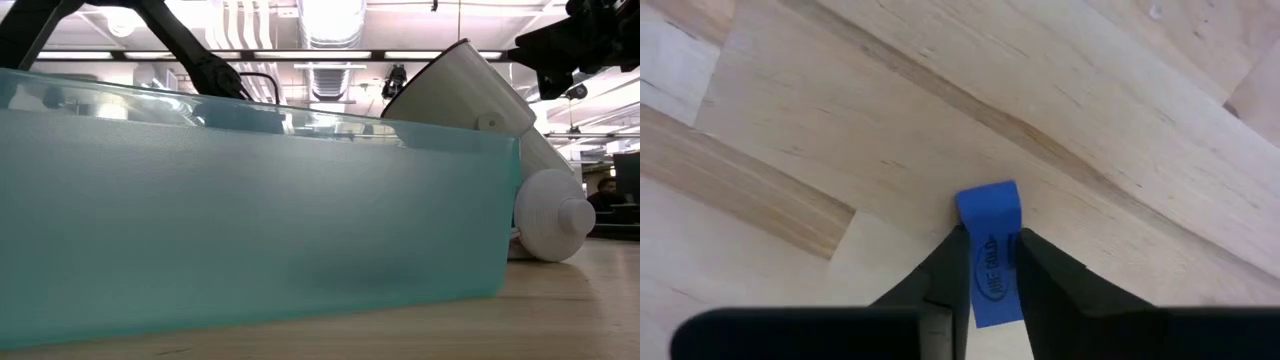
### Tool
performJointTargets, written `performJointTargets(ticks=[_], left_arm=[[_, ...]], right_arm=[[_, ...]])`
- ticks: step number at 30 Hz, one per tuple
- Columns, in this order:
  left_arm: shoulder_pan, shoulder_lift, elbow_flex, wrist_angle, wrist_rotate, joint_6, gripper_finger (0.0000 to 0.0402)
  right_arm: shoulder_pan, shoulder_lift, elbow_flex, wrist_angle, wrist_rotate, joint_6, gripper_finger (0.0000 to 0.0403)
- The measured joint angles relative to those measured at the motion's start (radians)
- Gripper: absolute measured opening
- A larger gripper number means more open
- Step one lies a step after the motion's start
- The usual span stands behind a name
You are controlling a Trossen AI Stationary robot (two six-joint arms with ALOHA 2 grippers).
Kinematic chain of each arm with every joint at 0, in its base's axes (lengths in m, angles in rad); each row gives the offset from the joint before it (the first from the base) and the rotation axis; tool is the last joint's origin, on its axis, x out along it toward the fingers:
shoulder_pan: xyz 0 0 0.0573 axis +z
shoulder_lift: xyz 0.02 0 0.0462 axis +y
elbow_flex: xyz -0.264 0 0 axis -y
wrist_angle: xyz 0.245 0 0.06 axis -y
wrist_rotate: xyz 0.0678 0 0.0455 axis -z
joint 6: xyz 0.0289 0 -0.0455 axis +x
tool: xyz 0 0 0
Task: Pick & Place School Supplies
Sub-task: Put the blue eraser into the green bin
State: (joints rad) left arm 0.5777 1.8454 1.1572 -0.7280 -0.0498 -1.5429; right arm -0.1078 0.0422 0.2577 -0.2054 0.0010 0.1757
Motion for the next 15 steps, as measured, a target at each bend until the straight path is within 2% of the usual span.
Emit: performJointTargets(ticks=[15], left_arm=[[-0.001, -0.026, -0.004, 0.003, -0.017, 0.056, 0.0071]], right_arm=[[0.000, 0.000, 0.000, 0.000, 0.000, 0.000, 0.0114]])
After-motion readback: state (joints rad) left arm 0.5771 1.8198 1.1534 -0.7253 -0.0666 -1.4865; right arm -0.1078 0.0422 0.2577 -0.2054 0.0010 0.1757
